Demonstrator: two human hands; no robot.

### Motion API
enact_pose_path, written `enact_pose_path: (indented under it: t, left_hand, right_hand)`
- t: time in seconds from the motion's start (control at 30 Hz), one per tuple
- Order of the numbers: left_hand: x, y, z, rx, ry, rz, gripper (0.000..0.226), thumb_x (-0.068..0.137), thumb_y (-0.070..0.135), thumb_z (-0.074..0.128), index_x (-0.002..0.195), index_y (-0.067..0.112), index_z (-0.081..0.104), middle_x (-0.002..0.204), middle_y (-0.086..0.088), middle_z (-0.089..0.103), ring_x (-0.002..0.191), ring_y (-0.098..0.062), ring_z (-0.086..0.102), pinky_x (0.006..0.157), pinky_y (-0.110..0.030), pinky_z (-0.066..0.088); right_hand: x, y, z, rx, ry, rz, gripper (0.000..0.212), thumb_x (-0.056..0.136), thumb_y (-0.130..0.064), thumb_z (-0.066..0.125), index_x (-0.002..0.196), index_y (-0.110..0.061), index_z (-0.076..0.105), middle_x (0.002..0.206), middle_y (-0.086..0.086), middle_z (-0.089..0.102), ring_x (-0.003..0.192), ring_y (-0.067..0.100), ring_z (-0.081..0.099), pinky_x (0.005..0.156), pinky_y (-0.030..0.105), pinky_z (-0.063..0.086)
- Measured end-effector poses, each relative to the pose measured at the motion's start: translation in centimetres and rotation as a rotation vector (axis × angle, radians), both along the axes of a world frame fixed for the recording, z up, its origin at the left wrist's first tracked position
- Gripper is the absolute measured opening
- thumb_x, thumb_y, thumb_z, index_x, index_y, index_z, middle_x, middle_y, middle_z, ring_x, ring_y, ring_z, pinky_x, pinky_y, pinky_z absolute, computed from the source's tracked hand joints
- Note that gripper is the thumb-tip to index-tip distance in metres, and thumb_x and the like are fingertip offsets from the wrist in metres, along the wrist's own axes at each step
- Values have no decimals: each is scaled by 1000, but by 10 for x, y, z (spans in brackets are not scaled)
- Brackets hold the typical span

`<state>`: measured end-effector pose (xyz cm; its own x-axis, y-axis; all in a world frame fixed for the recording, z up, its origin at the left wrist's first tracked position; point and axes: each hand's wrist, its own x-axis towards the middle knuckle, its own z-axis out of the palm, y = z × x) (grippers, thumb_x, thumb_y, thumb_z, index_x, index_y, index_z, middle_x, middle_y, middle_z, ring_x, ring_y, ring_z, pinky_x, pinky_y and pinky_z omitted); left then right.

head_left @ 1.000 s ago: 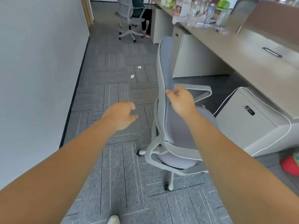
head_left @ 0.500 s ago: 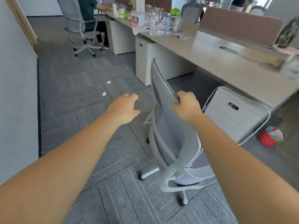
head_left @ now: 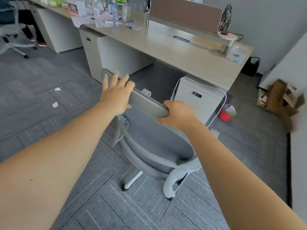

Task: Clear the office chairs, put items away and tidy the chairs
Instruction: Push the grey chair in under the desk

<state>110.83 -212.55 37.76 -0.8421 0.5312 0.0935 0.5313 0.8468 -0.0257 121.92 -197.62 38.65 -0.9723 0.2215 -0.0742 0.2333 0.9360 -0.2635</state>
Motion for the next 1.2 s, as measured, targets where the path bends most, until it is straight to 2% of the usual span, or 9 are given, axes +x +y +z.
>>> enact_pose_path:
  t: [0.1,0.2,0.3,0.43,0.53,0.67,0.77,0.9,1.2]
  left_hand:
    - [-6,5,4,29,32,-146,57,74,28,75,118,3,49,124,-13,55,127,-30,43,119,-44,9]
    - [-1,7,7,111,-11,-207,59,66,31,80,111,1,55,112,-15,60,109,-31,52,93,-39,39]
    - [9,9,0,132,-15,-257,61,62,34,82,104,-2,58,102,-18,63,98,-32,55,91,-39,38]
    - [28,8,-8,152,-6,-241,61,59,38,83,98,-4,58,94,-19,63,92,-32,57,92,-40,38]
    - [43,4,-9,152,9,-190,61,59,38,83,95,-4,58,91,-20,63,89,-32,57,91,-40,38]
    - [64,2,-9,174,17,-112,59,60,39,82,95,-2,57,91,-17,63,88,-30,56,91,-36,37]
    - [72,9,-11,190,30,-56,61,61,42,80,99,-1,57,94,-15,63,92,-30,57,93,-36,36]
    - [73,19,-16,225,88,15,62,65,45,77,103,2,57,98,-13,63,96,-29,56,93,-36,35]
    - [40,2,-28,314,246,217,70,58,49,78,100,-3,58,99,-22,61,100,-36,53,97,-43,31]
  right_hand:
    - [8,13,-4,67,81,51,27,78,-28,60,66,-18,38,69,-2,45,79,27,50,62,28,34]
    - [16,23,-5,135,109,115,20,80,-30,59,83,-13,49,84,4,55,86,29,57,65,30,37]
    - [28,34,-6,188,118,151,24,81,-34,58,84,-16,43,85,3,57,88,30,59,66,29,37]
    - [39,41,-8,234,94,164,30,82,-37,58,101,-14,52,102,4,65,93,31,60,67,30,37]
    - [44,40,-11,253,77,196,26,84,-37,57,96,-15,48,106,5,63,96,29,59,66,31,35]
    - [50,43,-13,250,75,219,25,84,-38,58,93,-18,45,111,5,61,102,28,57,67,30,33]
    - [47,52,-13,245,83,173,36,82,-37,62,105,-13,51,113,7,61,105,29,56,71,31,34]
    - [32,58,-13,272,107,69,48,78,-32,69,117,-10,51,114,11,61,108,32,54,91,38,38]
    - [-28,54,-15,185,204,124,47,73,-30,74,106,-5,52,109,11,59,106,29,49,93,37,31]
